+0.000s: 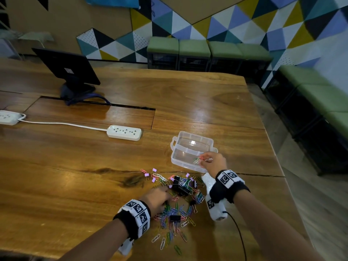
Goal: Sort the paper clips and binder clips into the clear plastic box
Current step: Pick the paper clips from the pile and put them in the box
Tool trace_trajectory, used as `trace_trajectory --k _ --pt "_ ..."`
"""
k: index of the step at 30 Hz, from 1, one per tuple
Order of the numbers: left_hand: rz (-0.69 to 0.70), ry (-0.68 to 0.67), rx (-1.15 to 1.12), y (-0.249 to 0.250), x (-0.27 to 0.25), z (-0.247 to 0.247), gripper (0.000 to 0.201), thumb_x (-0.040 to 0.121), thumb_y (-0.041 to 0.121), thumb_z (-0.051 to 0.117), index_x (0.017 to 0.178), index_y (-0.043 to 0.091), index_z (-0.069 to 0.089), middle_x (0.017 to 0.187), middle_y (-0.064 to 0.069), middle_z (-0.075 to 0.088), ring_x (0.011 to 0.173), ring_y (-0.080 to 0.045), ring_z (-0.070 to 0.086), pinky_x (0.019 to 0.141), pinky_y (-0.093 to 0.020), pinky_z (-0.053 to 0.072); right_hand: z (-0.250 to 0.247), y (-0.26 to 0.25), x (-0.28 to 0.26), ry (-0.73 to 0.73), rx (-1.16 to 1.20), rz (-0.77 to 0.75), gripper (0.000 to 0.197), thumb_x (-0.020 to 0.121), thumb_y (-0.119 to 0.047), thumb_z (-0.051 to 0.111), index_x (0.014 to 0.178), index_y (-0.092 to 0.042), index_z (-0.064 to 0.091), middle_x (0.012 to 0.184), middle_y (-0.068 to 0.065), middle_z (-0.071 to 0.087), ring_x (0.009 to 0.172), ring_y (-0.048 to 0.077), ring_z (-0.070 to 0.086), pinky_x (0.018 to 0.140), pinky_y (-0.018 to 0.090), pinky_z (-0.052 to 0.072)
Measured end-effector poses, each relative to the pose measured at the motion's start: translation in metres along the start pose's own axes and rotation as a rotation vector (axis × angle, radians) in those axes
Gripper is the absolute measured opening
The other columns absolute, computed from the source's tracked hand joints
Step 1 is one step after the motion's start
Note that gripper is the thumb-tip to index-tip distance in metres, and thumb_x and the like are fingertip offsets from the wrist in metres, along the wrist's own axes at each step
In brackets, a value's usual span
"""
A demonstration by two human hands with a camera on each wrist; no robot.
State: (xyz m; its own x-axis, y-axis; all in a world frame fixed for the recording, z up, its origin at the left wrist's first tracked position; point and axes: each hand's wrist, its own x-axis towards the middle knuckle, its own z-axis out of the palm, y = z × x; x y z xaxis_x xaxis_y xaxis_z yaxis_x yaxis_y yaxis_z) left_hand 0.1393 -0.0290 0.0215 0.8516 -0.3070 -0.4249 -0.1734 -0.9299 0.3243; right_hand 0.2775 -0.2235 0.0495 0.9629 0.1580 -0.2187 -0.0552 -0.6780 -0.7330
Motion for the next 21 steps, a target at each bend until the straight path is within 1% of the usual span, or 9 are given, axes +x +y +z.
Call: trace_trajectory --k 3,5,7,9,10,12,14,17,21 --pt "-0.005 0.020 -0.029 -0.002 -0.003 0.001 0.029 0.094 0.012 0.050 0.121 0.016 0.060 0.131 -0.004 0.051 0.120 -0.021 0.049 0.099 -0.031 0.044 0.001 0.003 0.014 0.031 0.025 0.038 0.018 0.084 -0.005 0.064 0.096 -0.017 0.070 0.100 0.006 0.071 0.090 0.019 0.067 0.084 0.036 0.056" --pt "-0.007 0.036 -0.052 -0.005 -0.004 0.001 0.030 0.096 0.014 0.049 0.123 0.017 0.060 0.131 -0.005 0.054 0.122 -0.020 0.050 0.102 -0.032 0.043 0.002 0.005 0.018 0.008 -0.013 0.043 0.022 0.087 -0.003 0.058 0.098 -0.016 0.071 0.102 0.009 0.072 0.087 0.020 0.067 0.080 0.031 0.056" --pt "-0.009 0.047 -0.073 -0.007 -0.004 0.001 0.031 0.096 0.015 0.048 0.125 0.018 0.059 0.130 -0.006 0.056 0.122 -0.020 0.051 0.103 -0.032 0.042 0.003 0.006 0.018 -0.022 -0.103 0.004 0.025 0.091 -0.003 0.050 0.103 -0.013 0.070 0.104 0.010 0.071 0.076 0.019 0.065 0.069 0.026 0.053" --pt "-0.014 0.054 -0.095 -0.009 -0.003 0.002 0.032 0.097 0.017 0.047 0.127 0.019 0.058 0.131 -0.006 0.057 0.123 -0.020 0.051 0.104 -0.032 0.042 0.003 0.005 0.014 -0.070 -0.180 -0.052 0.027 0.093 -0.005 0.047 0.108 -0.010 0.068 0.108 0.009 0.069 0.069 0.012 0.061 0.064 0.019 0.048" --pt "-0.020 0.059 -0.108 -0.009 -0.003 0.002 0.032 0.097 0.017 0.048 0.128 0.019 0.058 0.132 -0.005 0.057 0.123 -0.019 0.052 0.105 -0.031 0.042 0.004 0.005 0.011 -0.104 -0.214 -0.079 0.026 0.093 -0.007 0.048 0.110 -0.010 0.067 0.111 0.007 0.068 0.074 0.011 0.062 0.069 0.017 0.048" --pt "-0.030 0.069 -0.131 -0.010 -0.003 0.002 0.033 0.098 0.018 0.048 0.129 0.019 0.056 0.134 -0.004 0.057 0.124 -0.017 0.053 0.105 -0.028 0.042 0.007 0.004 0.007 -0.174 -0.296 -0.132 0.025 0.092 -0.007 0.050 0.111 -0.010 0.067 0.116 0.005 0.066 0.097 0.015 0.064 0.085 0.020 0.048" --pt "-0.033 0.083 -0.154 -0.010 -0.003 0.001 0.033 0.097 0.019 0.048 0.129 0.019 0.057 0.134 -0.003 0.058 0.123 -0.016 0.053 0.105 -0.028 0.042 0.010 0.005 0.004 -0.227 -0.371 -0.160 0.028 0.090 -0.003 0.049 0.110 -0.011 0.066 0.117 0.007 0.066 0.106 0.019 0.062 0.095 0.026 0.047" --pt "-0.043 0.112 -0.182 -0.013 -0.003 0.000 0.032 0.096 0.019 0.050 0.127 0.021 0.060 0.131 -0.001 0.061 0.120 -0.014 0.056 0.103 -0.025 0.043 0.010 0.008 0.000 -0.243 -0.411 -0.207 0.034 0.089 0.005 0.044 0.109 -0.010 0.067 0.116 0.009 0.067 0.108 0.020 0.062 0.097 0.028 0.047" --pt "-0.050 0.147 -0.211 -0.014 -0.003 -0.004 0.028 0.094 0.017 0.055 0.120 0.021 0.065 0.125 0.000 0.064 0.116 -0.014 0.059 0.101 -0.023 0.043 0.008 0.013 -0.006 -0.273 -0.424 -0.261 0.035 0.087 0.004 0.046 0.106 -0.014 0.069 0.114 0.006 0.068 0.104 0.017 0.064 0.096 0.025 0.047"
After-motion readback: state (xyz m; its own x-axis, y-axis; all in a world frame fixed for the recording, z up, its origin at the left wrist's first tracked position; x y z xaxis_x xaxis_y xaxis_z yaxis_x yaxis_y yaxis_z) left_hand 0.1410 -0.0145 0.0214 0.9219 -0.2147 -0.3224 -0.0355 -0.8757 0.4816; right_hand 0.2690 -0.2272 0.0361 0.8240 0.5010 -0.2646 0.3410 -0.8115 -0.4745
